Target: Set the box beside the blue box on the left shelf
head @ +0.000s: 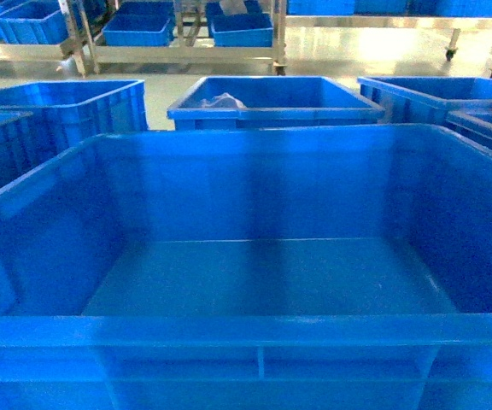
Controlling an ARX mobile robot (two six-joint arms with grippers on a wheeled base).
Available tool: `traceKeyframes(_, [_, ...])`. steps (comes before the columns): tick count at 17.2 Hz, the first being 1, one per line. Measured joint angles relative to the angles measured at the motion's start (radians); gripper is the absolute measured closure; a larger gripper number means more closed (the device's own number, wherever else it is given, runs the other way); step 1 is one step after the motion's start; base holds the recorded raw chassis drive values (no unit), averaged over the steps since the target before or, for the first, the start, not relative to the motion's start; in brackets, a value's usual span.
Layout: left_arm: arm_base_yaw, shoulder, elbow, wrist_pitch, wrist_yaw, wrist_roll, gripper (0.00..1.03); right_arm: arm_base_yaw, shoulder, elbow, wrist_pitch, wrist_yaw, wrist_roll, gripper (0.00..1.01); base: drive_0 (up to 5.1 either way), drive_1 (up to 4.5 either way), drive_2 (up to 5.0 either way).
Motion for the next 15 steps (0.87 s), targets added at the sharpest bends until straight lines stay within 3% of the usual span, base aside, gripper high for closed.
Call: traceKeyframes(15, [0.0,0.0,0.0,0.0,0.0,0.0,0.05,0.0,0.0,0.0,0.0,0.0,0.0,0.03,0.0,0.0,0.0])
